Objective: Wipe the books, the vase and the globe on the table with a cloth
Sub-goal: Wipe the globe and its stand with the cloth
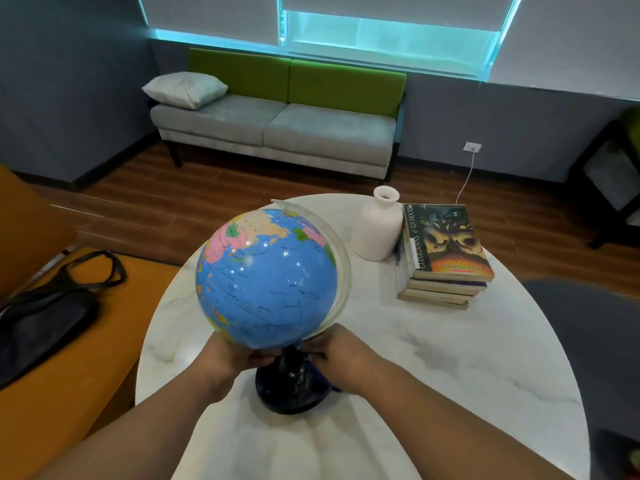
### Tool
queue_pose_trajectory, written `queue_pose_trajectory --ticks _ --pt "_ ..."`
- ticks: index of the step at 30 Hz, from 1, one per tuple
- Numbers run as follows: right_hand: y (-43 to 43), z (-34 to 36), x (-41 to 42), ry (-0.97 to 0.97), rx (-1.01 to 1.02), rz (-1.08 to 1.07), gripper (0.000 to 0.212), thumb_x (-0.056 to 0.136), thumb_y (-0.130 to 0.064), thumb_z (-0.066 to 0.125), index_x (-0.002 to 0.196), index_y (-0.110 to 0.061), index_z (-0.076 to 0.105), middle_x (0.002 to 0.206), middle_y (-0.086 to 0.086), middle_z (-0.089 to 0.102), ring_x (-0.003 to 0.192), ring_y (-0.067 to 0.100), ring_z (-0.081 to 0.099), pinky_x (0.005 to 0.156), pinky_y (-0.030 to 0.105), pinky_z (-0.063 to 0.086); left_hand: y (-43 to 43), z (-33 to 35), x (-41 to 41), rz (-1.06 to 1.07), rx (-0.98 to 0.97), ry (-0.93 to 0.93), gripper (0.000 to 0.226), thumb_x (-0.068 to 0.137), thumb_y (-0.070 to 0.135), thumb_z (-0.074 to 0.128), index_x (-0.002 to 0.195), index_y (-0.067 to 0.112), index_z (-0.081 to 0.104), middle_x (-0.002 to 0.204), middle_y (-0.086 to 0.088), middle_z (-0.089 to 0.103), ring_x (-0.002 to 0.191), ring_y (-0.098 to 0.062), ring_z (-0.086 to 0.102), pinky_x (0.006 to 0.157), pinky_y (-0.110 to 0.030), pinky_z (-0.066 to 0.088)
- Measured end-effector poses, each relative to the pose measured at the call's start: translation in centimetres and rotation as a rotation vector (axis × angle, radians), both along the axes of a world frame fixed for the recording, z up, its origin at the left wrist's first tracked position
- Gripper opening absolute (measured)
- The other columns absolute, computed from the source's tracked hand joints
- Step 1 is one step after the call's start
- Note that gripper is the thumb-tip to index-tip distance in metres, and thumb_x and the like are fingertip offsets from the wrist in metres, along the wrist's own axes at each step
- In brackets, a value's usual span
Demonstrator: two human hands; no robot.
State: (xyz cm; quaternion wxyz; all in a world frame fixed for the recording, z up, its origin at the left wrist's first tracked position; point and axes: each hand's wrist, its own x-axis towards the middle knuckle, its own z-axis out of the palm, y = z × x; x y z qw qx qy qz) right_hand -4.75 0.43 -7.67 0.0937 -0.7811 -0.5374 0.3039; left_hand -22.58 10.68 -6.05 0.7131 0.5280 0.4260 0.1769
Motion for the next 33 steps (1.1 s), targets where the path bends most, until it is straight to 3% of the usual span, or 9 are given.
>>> queue_pose_trajectory --ticks 3,5,9,11,15,19,22,28,33 --pt "-0.1 -0.2 0.4 -0.030 -0.042 0.044 0.046 0.077 -0.055 0.037 0.111 -0.037 0.062 0.117 -0.001 0.058 0.100 0.022 0.059 0.090 0.036 0.051 0.0 0.0 0.0 -0.005 -0.004 -0.007 0.048 0.066 0.002 0.068 0.113 -0.001 0.062 0.096 -0.025 0.071 0.088 -0.036 0.071 0.078 -0.044 0.059" --pt "0.1 -0.2 1.2 -0.093 -0.057 -0.020 0.029 0.086 -0.035 0.048 0.109 -0.031 0.065 0.115 0.004 0.058 0.100 0.025 0.059 0.088 0.035 0.051 -0.3 0.0 0.2 0.004 -0.007 -0.010 0.051 0.063 0.008 0.069 0.113 0.001 0.062 0.100 -0.022 0.071 0.090 -0.037 0.070 0.079 -0.046 0.059" --pt "0.2 0.2 0.1 0.036 0.023 -0.024 0.021 0.087 -0.028 0.054 0.107 -0.028 0.063 0.106 0.005 0.062 0.091 0.022 0.059 0.089 0.040 0.052 0.1 -0.2 0.0 0.001 -0.002 0.002 0.032 0.082 0.000 0.066 0.113 0.002 0.062 0.095 -0.024 0.072 0.087 -0.037 0.071 0.078 -0.044 0.060" --pt "-0.1 0.4 -0.2 0.055 0.043 0.053 0.025 0.091 -0.025 0.054 0.114 -0.024 0.061 0.112 0.004 0.062 0.099 0.022 0.058 0.092 0.037 0.049 0.2 0.0 0.0 0.000 0.001 0.023 0.025 0.087 -0.003 0.061 0.111 0.002 0.062 0.093 -0.024 0.072 0.085 -0.036 0.071 0.076 -0.042 0.060" --pt "-0.3 0.6 1.1 -0.021 -0.002 -0.058 0.032 0.089 -0.021 0.047 0.115 -0.022 0.064 0.117 0.004 0.063 0.103 0.024 0.059 0.089 0.031 0.048 -0.4 0.6 0.2 -0.001 0.004 0.015 0.046 0.063 0.006 0.067 0.109 0.000 0.063 0.091 -0.023 0.072 0.080 -0.032 0.072 0.075 -0.043 0.059" --pt "-0.9 2.3 0.1 0.090 0.201 -0.136 0.029 0.085 -0.021 0.057 0.113 -0.021 0.066 0.114 -0.001 0.061 0.103 0.018 0.060 0.090 0.027 0.050 -0.3 0.7 0.1 0.022 0.002 0.005 0.032 0.077 -0.005 0.069 0.105 0.008 0.062 0.087 -0.016 0.075 0.077 -0.028 0.073 0.071 -0.037 0.060" --pt "-2.2 2.8 -0.7 0.185 0.161 0.033 0.037 0.084 -0.024 0.062 0.121 -0.023 0.064 0.121 -0.005 0.059 0.110 0.013 0.056 0.097 0.020 0.043 -0.5 0.7 0.3 0.032 -0.003 -0.003 0.025 0.082 -0.005 0.065 0.103 0.009 0.063 0.083 -0.012 0.075 0.073 -0.024 0.073 0.065 -0.032 0.061" --pt "-2.6 2.1 0.9 -0.058 0.026 0.067 0.037 0.085 -0.023 0.057 0.121 -0.019 0.064 0.118 -0.001 0.055 0.104 0.023 0.058 0.090 0.026 0.047 -1.0 0.8 0.4 0.059 -0.007 -0.026 0.045 0.064 0.009 0.064 0.108 0.006 0.063 0.093 -0.017 0.074 0.082 -0.032 0.072 0.074 -0.042 0.059" --pt "-2.9 2.3 -0.9 -0.045 0.132 0.214 0.038 0.087 -0.030 0.052 0.120 -0.018 0.066 0.126 0.002 0.054 0.110 0.024 0.052 0.095 0.029 0.043 -1.1 1.1 1.0 0.046 0.000 -0.023 0.039 0.064 0.017 0.062 0.102 0.009 0.063 0.085 -0.012 0.075 0.076 -0.025 0.073 0.064 -0.029 0.058"
